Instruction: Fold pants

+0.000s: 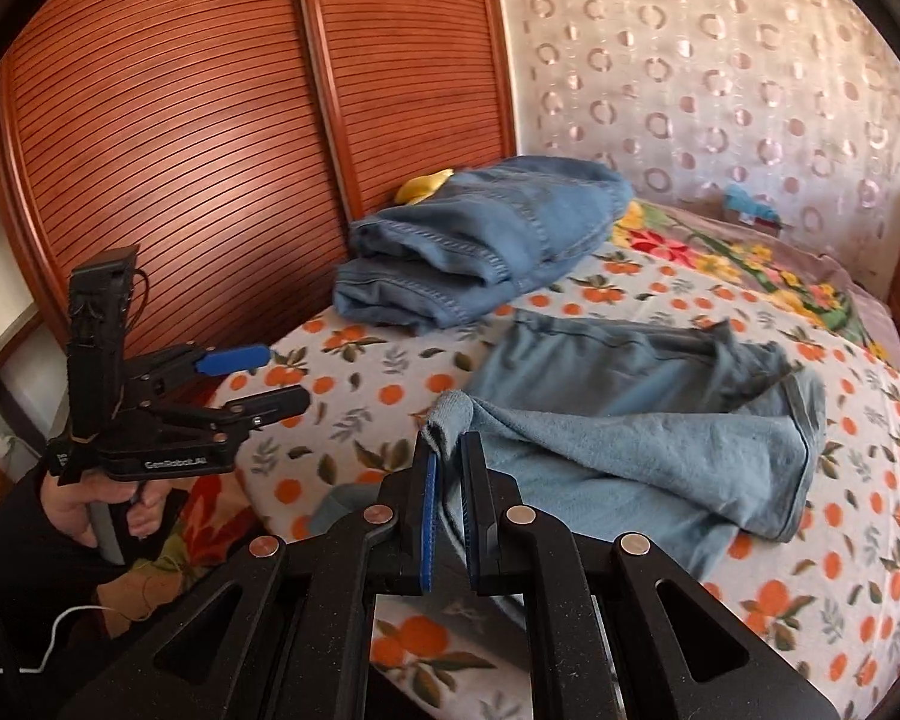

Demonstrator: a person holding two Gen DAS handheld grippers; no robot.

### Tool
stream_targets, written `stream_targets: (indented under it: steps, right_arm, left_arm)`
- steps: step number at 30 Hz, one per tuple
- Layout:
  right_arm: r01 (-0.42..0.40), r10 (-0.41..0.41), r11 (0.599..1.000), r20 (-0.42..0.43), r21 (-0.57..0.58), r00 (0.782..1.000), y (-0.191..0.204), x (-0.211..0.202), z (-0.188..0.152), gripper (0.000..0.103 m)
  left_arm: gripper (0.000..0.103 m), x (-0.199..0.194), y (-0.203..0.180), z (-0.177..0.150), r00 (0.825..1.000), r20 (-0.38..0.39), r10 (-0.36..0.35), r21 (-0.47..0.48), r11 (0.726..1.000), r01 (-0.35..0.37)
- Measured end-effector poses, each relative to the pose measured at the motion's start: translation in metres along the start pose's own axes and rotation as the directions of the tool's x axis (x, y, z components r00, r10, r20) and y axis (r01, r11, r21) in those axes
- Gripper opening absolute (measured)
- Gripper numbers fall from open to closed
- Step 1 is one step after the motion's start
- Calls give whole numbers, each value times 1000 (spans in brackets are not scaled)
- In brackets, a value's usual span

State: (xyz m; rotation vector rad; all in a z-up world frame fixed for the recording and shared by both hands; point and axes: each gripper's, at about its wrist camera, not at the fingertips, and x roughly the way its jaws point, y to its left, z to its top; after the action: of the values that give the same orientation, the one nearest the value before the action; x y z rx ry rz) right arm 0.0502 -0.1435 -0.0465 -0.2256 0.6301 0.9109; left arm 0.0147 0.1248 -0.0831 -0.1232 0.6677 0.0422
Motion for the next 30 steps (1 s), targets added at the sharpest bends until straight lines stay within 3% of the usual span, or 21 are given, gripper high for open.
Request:
stream_targets:
  steps: [5, 16, 19, 23, 30]
  right_arm:
    - [-61, 60, 998, -44, -9, 997, 5, 21, -4, 7]
    - [-83, 85, 996, -121, 24, 989, -10, 60, -9, 10]
    - [-72, 74, 997, -102, 25, 992, -13, 57, -7, 15]
    - [-38, 40, 999, -69, 25, 997, -10, 42, -9, 30]
    - [51, -51, 998, -6, 39, 999, -24, 8, -21, 39]
  left_arm:
    - [76, -1, 6, -3, 1000, -1, 10, -3, 1000, -10]
    - [76, 3, 10, -10, 1000, -18, 8, -7, 1000, -8]
    - [76, 3, 8, -11, 1000, -20, 6, -4, 1000, -6]
    - [76, 4, 4, -10, 1000, -23, -2, 3, 1000, 2]
    - [76, 9, -8, -8, 999, -30, -20, 30, 999, 21]
